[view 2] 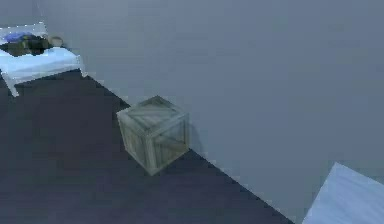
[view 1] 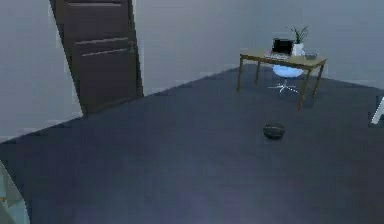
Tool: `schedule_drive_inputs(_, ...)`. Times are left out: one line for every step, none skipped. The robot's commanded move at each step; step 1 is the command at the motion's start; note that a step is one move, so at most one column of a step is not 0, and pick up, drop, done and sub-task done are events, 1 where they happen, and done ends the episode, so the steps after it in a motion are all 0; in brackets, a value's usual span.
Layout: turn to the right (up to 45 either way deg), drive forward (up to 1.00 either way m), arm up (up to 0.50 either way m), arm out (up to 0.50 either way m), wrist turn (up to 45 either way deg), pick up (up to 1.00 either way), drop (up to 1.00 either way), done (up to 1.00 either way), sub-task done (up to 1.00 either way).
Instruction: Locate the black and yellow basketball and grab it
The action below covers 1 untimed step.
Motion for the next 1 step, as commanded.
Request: schedule_drive_inputs(18.0,0.0,0.0,0.0,0.0,0.0,0.0,0.0,0.0)
